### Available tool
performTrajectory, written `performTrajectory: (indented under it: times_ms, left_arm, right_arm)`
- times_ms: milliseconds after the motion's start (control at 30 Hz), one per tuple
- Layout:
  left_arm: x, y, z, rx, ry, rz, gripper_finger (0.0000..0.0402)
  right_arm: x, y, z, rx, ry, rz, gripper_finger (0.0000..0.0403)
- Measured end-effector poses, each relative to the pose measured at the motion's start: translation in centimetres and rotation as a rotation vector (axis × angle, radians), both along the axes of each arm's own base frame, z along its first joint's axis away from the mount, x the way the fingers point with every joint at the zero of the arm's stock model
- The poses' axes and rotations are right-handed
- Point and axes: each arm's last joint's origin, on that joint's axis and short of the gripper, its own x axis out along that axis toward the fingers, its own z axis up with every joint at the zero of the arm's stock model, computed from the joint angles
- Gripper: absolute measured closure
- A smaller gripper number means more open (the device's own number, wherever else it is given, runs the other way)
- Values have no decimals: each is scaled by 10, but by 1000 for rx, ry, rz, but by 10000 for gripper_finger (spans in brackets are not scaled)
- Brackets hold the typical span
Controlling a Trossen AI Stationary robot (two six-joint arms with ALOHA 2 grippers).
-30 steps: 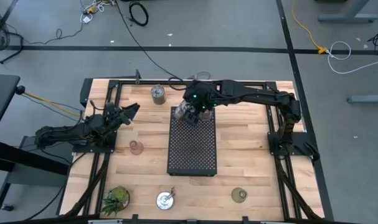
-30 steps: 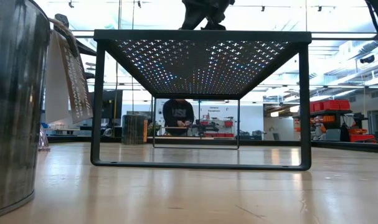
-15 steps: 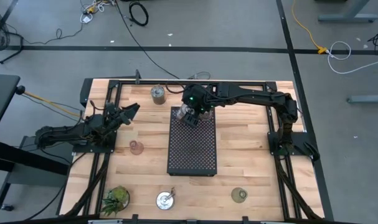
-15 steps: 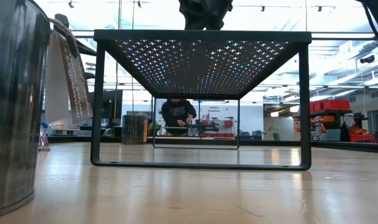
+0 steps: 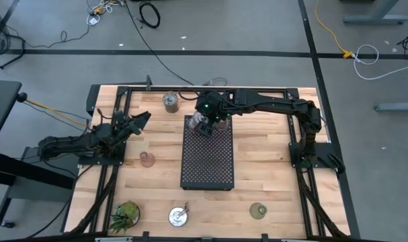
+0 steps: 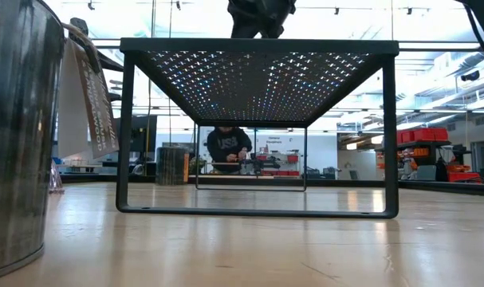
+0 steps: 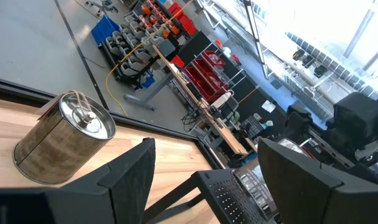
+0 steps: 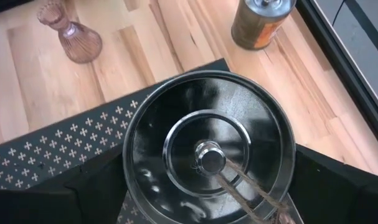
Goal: Pick & Place candle stick holders
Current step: Put the middle right silver scented candle on the shelf
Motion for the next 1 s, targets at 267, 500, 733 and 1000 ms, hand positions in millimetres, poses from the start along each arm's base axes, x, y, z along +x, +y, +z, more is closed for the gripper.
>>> performTrajectory:
  times_ms: [267, 500, 733, 1000]
  left_arm:
    - [0, 0, 0, 0, 0, -3, 115]
    - [0, 0, 0, 0, 0, -4, 115]
    - [0, 0, 0, 0, 0, -3, 115]
    - [0, 0, 0, -1, -1, -4, 115]
  right_arm:
    - [2, 0, 1, -5, -23, 1, 26]
    - [2, 0, 1, -5, -23, 1, 25]
    - [2, 0, 1, 13, -29, -23, 25]
    - [2, 0, 1, 22, -32, -38, 25]
